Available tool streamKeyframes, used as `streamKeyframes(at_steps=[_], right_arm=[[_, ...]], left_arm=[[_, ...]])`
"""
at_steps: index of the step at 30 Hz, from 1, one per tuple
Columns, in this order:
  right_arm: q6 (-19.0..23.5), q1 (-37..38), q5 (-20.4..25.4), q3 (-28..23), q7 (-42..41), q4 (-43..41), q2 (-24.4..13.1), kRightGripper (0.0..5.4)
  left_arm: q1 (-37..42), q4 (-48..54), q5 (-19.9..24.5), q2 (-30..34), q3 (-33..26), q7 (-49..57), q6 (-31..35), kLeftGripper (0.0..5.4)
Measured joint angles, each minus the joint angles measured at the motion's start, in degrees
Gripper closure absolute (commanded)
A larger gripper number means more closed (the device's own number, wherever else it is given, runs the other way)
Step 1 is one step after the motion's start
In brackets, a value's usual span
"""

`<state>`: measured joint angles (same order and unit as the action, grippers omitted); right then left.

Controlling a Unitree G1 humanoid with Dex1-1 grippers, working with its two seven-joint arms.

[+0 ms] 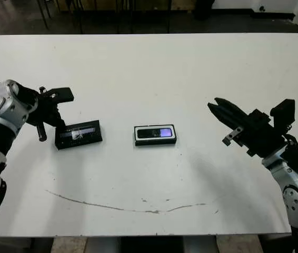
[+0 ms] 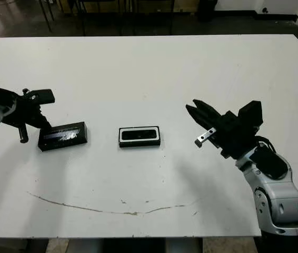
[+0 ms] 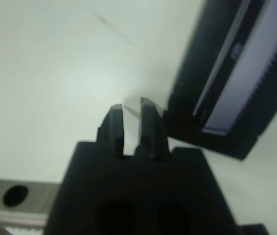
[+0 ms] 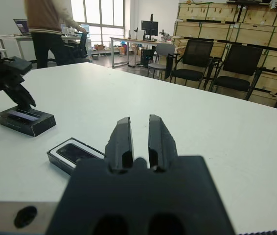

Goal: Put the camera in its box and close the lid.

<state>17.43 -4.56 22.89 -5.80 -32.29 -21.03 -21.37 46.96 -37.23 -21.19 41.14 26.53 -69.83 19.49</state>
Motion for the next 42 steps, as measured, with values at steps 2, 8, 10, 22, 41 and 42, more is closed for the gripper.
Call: streamKeyframes(at_steps=[2, 8, 10, 22, 41, 42], right_arm=[[0.1, 0.3, 0.3, 0.0, 0.0, -0.4, 0.0, 5.38], [1.1, 0.7, 0.0, 0.4, 0.6, -1.7, -0.7, 5.38], [1.1, 0.7, 0.0, 0.6, 0.7, -1.7, -0.8, 5.38], [1.1, 0.6, -0.4, 1.1, 0.9, -1.0, -1.0, 5.38], [1.6, 2.2, 2.4, 0.1, 1.5, -2.9, -1.1, 5.39], [1.5, 2.4, 2.5, 0.1, 1.4, -2.9, -1.1, 5.40]], left_arm=[[-1.6, 2.6, 0.6, 1.3, -0.6, -1.8, -0.1, 5.40], [-7.1, 10.6, 5.4, 4.4, -3.3, -7.7, -1.1, 5.40], [-9.0, 12.8, 7.7, 5.3, -4.1, -9.5, -3.6, 5.40], [-14.5, 20.1, 13.2, 6.1, -6.2, -12.3, -2.8, 5.40], [-44.8, 58.4, -1.7, -2.4, -34.8, 39.6, 20.7, 5.38], [-46.5, 62.2, 0.8, -4.9, -37.5, 39.6, 22.2, 5.29]])
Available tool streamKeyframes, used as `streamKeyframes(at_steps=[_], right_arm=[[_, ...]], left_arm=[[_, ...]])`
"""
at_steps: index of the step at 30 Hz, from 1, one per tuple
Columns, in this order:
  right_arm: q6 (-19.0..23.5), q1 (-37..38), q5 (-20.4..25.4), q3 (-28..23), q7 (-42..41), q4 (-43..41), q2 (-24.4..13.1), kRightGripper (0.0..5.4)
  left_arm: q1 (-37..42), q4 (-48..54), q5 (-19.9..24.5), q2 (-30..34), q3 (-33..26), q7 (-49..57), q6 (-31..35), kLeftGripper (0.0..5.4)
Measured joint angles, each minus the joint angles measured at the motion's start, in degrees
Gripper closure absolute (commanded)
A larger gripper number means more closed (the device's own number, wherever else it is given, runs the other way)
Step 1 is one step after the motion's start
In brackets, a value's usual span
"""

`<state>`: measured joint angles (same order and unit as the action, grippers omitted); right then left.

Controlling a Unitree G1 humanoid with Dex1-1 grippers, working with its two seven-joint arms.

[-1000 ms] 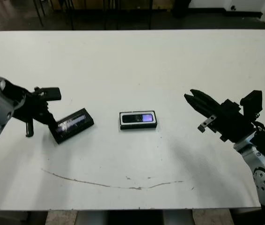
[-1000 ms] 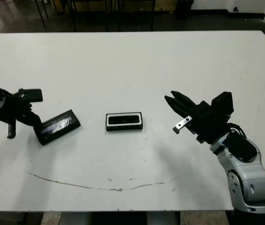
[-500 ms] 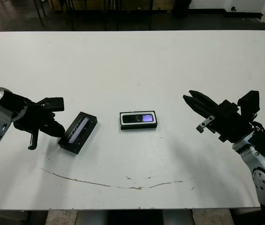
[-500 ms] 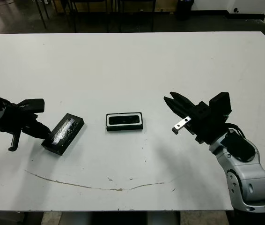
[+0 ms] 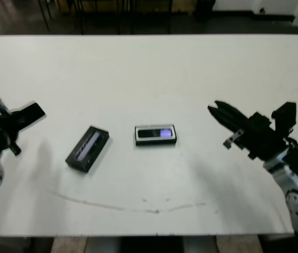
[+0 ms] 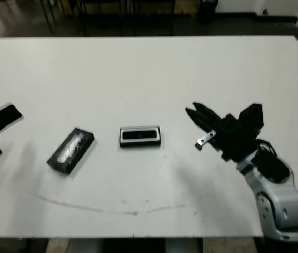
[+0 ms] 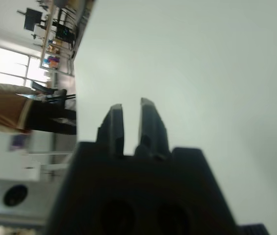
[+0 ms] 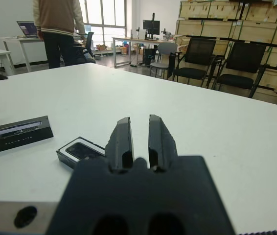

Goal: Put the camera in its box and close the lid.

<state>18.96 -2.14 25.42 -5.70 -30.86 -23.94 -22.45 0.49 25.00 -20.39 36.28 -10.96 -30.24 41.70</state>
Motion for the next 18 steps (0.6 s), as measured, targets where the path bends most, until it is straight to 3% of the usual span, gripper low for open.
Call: streamKeyframes(at_steps=[2, 4, 7, 10, 14, 18], right_arm=[[0.0, 0.3, 0.2, 0.0, -0.1, 0.0, 0.0, 5.40], [-0.1, 0.4, 0.5, -0.1, -0.1, 0.1, 0.0, 5.40], [0.0, 0.3, 0.5, -0.1, 0.3, 0.1, 0.1, 5.40], [0.0, 0.2, 0.5, 0.1, 0.5, 0.2, 0.1, 5.40], [0.0, 0.0, 0.5, 0.4, 0.6, 0.3, 0.1, 5.40], [0.0, 0.0, 0.4, 0.4, 1.0, 0.5, 0.2, 5.40]], left_arm=[[-2.8, 8.5, 5.7, -5.3, -4.5, -0.3, 3.8, 4.97], [-6.1, 16.5, 12.3, -11.5, -7.9, -0.3, 3.3, 4.59], [-11.1, 23.9, 21.5, -20.8, -9.7, 0.9, -0.1, 3.86], [-14.0, 29.2, 28.4, -26.4, -9.9, 3.2, 1.1, 3.13], [-14.8, 34.2, 33.6, -29.3, -8.3, 7.6, 6.9, 2.21], [-15.6, 34.8, 34.4, -27.7, -5.1, 10.1, 8.4, 1.30]])
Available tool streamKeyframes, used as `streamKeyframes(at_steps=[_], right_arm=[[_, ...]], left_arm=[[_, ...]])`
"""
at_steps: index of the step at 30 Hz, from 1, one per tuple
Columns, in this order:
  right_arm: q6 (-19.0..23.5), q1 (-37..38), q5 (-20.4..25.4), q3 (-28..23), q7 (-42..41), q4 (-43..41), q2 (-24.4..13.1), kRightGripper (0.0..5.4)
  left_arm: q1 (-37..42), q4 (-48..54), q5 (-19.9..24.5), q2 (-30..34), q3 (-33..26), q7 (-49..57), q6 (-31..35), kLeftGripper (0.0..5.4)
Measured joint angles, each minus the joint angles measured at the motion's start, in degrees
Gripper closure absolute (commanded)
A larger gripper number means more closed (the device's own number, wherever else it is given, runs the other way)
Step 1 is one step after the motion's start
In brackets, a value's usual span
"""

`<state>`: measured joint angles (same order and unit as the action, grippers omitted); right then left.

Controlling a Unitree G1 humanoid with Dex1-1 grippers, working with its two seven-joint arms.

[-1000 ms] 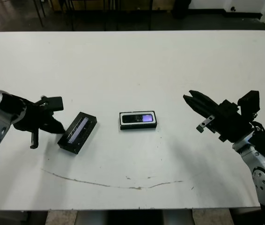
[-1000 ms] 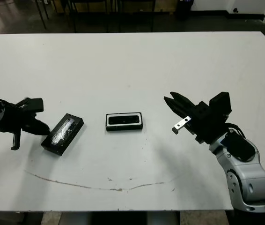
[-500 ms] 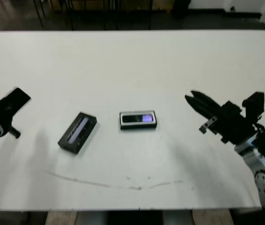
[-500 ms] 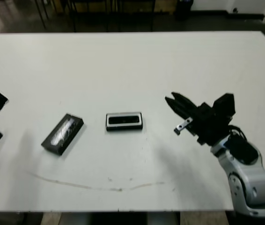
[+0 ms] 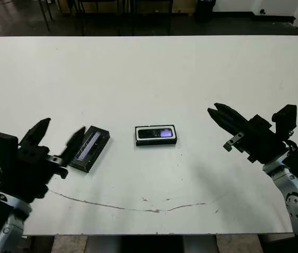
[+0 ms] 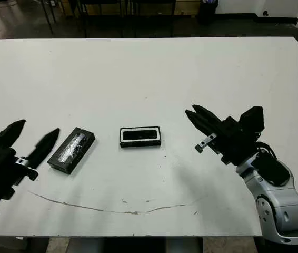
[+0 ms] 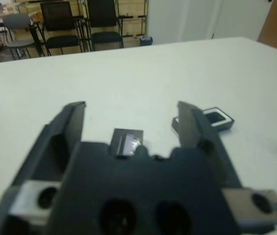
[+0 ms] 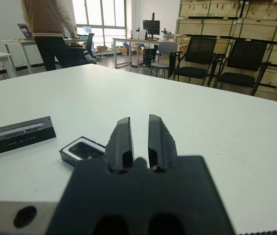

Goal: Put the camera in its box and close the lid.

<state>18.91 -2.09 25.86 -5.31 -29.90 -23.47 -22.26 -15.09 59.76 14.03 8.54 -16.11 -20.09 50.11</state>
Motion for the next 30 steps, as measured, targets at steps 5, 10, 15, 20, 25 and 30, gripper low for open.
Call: streamKeyframes(at_steps=[5, 10, 15, 20, 25, 30], right_arm=[[-1.3, 0.0, 0.1, -0.1, 0.1, 0.8, 0.2, 5.40], [-1.6, 0.0, 0.1, -0.2, 0.1, 1.0, 0.3, 5.40], [-1.7, 0.0, 0.2, -0.2, 0.1, 1.3, 0.3, 5.40], [-1.7, 0.0, 0.2, -0.2, 0.2, 1.4, 0.3, 5.40], [-1.6, 0.0, 0.3, -0.2, 0.1, 1.3, 0.2, 5.40], [-1.5, 0.0, 0.6, -0.3, -0.1, 1.5, 0.2, 5.40]], left_arm=[[-1.1, 0.0, 0.0, 3.5, 4.3, 2.5, 3.6, 0.12], [-1.1, 0.0, -1.3, 6.6, 7.9, 5.9, 5.6, 0.03], [-0.4, -0.6, -1.1, 9.7, 8.5, 5.9, 5.8, 0.03], [1.6, -2.4, -0.2, 11.8, 8.6, 5.2, 6.7, 0.03], [3.0, -4.3, 2.3, 11.5, 7.7, 5.2, 8.1, 0.03], [5.7, -5.9, 6.2, 9.1, 4.7, 5.8, 11.8, 0.03]])
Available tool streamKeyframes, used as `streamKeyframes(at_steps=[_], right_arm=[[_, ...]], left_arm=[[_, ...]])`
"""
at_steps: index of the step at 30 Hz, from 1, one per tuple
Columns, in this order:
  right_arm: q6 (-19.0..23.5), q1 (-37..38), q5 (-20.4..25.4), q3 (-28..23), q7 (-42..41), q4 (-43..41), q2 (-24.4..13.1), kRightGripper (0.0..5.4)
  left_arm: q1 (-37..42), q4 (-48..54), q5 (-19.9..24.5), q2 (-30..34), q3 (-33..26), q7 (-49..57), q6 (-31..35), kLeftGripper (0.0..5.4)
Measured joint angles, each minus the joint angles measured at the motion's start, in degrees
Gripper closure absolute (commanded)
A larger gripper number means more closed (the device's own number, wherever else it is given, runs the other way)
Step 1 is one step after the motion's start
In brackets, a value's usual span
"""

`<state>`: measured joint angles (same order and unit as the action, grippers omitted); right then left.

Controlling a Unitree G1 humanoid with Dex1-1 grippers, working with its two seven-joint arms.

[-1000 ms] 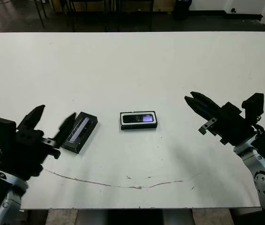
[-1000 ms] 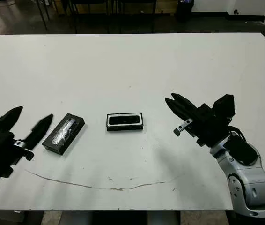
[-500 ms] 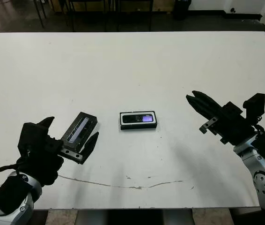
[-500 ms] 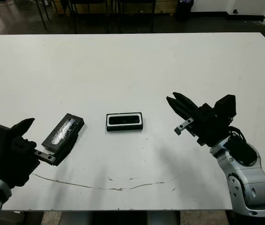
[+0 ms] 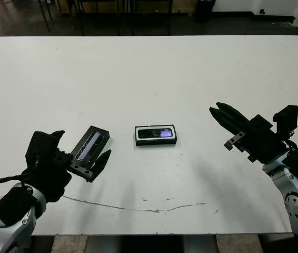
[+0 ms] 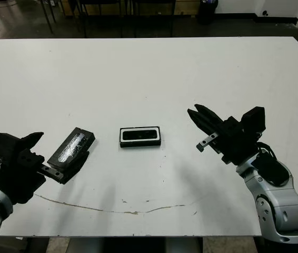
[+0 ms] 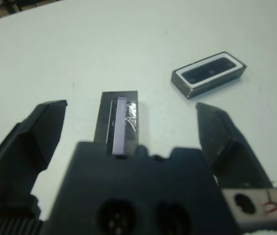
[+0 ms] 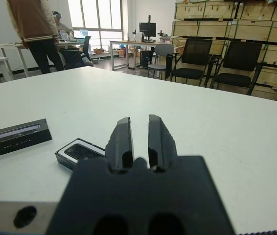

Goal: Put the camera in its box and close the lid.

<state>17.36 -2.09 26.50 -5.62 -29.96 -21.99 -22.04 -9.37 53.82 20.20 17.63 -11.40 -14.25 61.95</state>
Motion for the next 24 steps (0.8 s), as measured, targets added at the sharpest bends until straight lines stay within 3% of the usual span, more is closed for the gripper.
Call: streamKeyframes(at_steps=[8, 24], right_arm=[[0.1, 0.0, 0.2, 0.0, 0.5, -0.4, -0.3, 5.40], [1.1, 0.0, 0.7, 0.0, 0.7, -0.7, -0.5, 5.40]], left_arm=[[3.5, -2.2, 5.4, -3.5, -3.5, 1.5, 6.0, 0.03], [2.8, -6.8, 2.9, -0.6, 1.0, 3.2, 2.2, 0.03]])
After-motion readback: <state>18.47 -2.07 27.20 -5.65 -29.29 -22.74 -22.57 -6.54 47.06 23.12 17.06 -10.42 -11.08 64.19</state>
